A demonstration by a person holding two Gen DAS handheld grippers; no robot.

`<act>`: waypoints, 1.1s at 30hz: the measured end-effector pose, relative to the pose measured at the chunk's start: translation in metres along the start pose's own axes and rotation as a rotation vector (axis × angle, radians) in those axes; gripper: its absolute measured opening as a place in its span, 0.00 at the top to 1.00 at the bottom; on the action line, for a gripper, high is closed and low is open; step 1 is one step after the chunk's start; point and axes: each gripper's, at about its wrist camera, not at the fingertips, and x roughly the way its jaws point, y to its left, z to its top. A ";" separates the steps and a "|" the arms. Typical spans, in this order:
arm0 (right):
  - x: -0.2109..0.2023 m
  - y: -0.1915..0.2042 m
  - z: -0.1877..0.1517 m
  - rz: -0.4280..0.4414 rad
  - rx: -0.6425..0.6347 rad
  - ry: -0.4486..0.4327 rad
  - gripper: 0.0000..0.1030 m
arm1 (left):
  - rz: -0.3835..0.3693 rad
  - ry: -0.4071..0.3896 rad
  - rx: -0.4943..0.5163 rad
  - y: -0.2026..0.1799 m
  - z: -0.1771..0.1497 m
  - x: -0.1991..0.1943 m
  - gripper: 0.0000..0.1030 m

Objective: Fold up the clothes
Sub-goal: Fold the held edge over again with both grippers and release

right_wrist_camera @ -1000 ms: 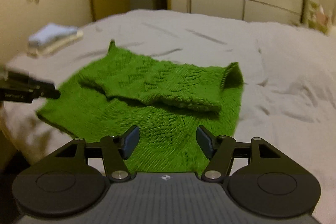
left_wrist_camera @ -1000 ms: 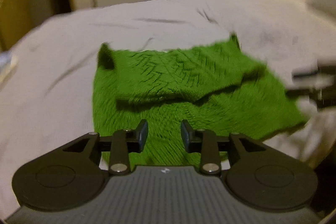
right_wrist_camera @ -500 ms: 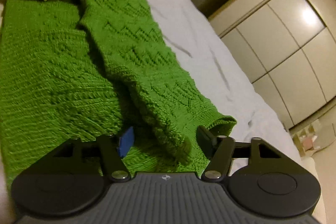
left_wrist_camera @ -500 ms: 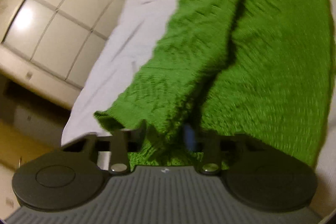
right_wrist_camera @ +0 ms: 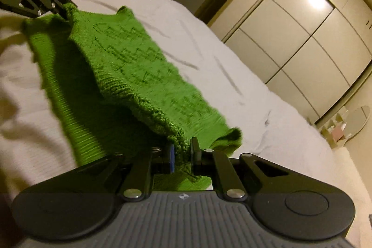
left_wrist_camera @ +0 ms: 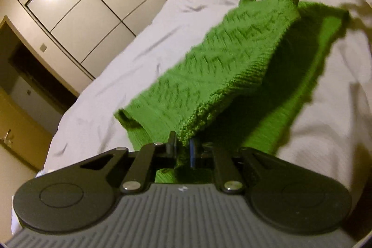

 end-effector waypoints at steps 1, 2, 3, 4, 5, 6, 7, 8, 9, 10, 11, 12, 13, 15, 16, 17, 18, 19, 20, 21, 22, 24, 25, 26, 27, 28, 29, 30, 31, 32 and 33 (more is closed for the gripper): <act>-0.004 0.003 -0.002 0.003 0.006 0.004 0.91 | 0.001 0.002 -0.005 -0.002 0.001 -0.003 0.91; -0.008 0.007 -0.004 0.006 0.011 0.007 0.91 | 0.001 0.005 -0.009 -0.004 0.001 -0.005 0.91; -0.012 0.010 -0.006 0.009 0.017 0.011 0.91 | 0.004 0.003 -0.016 -0.003 0.003 -0.009 0.91; -0.015 0.012 -0.007 0.010 0.026 0.013 0.91 | 0.003 0.000 -0.027 -0.001 0.006 -0.011 0.91; -0.018 0.010 -0.008 0.008 0.041 0.011 0.91 | 0.004 -0.005 -0.039 0.000 0.008 -0.014 0.91; -0.019 0.009 -0.008 0.009 0.054 0.011 0.91 | 0.004 0.000 -0.044 0.001 0.007 -0.013 0.91; -0.018 0.008 -0.007 0.015 0.061 0.018 0.91 | 0.005 0.006 -0.049 0.001 0.007 -0.011 0.90; -0.016 0.008 -0.007 0.019 0.065 0.026 0.90 | 0.007 0.029 -0.043 -0.002 0.005 -0.005 0.90; -0.011 0.011 -0.008 0.023 0.058 0.041 0.89 | 0.006 0.051 -0.034 -0.006 0.005 0.002 0.90; -0.005 0.015 -0.011 0.033 0.048 0.063 0.89 | 0.003 0.072 -0.026 -0.010 0.004 0.008 0.90; 0.001 0.020 -0.013 0.044 0.038 0.085 0.88 | -0.004 0.074 -0.042 -0.008 0.003 0.006 0.89; 0.006 0.025 -0.015 0.049 0.024 0.106 0.86 | -0.011 0.073 -0.063 -0.006 0.003 0.003 0.89; 0.008 0.029 -0.017 0.043 0.008 0.120 0.84 | -0.019 0.072 -0.083 -0.003 0.002 -0.001 0.87; 0.003 0.031 -0.017 0.035 0.012 0.122 0.71 | -0.034 0.069 -0.125 0.002 0.001 -0.007 0.85; -0.001 0.026 -0.018 0.041 0.041 0.126 0.67 | -0.042 0.068 -0.146 0.004 0.000 -0.011 0.85; -0.003 0.022 -0.018 0.050 0.075 0.128 0.60 | -0.062 0.063 -0.190 0.012 0.000 -0.017 0.85; -0.002 0.018 -0.018 0.065 0.118 0.125 0.54 | -0.084 0.047 -0.253 0.022 0.000 -0.025 0.85; 0.000 0.015 -0.018 0.080 0.160 0.122 0.52 | -0.105 0.029 -0.319 0.031 0.000 -0.035 0.85; 0.001 0.012 -0.018 0.096 0.203 0.119 0.50 | -0.126 0.008 -0.390 0.042 0.003 -0.041 0.85; 0.003 0.009 -0.018 0.111 0.245 0.116 0.45 | -0.142 -0.015 -0.466 0.052 0.007 -0.045 0.85; 0.004 0.006 -0.018 0.126 0.288 0.112 0.41 | -0.149 -0.027 -0.500 0.054 0.011 -0.044 0.85; 0.007 0.000 -0.018 0.156 0.373 0.106 0.30 | -0.161 -0.047 -0.555 0.055 0.021 -0.040 0.85; 0.009 -0.004 -0.018 0.172 0.415 0.103 0.30 | -0.167 -0.058 -0.582 0.056 0.025 -0.038 0.85; 0.010 -0.007 -0.018 0.187 0.458 0.099 0.30 | -0.172 -0.068 -0.609 0.056 0.030 -0.036 0.85; 0.012 -0.010 -0.018 0.202 0.500 0.096 0.30 | -0.173 -0.048 -0.616 0.051 0.032 -0.029 0.85; 0.013 -0.013 -0.018 0.217 0.543 0.092 0.30 | -0.176 -0.019 -0.620 0.045 0.032 -0.020 0.85; 0.015 -0.016 -0.018 0.232 0.585 0.089 0.30 | -0.176 0.004 -0.629 0.040 0.028 -0.015 0.85; 0.016 -0.019 -0.018 0.247 0.627 0.085 0.30 | -0.175 0.025 -0.638 0.035 0.023 -0.011 0.85; 0.018 -0.022 -0.018 0.262 0.670 0.082 0.30 | -0.175 0.046 -0.648 0.030 0.018 -0.006 0.85; 0.019 -0.025 -0.018 0.278 0.712 0.078 0.30 | -0.175 0.067 -0.657 0.025 0.014 -0.002 0.85; 0.019 -0.027 -0.019 0.288 0.736 0.079 0.30 | -0.174 0.089 -0.667 0.020 0.009 0.003 0.85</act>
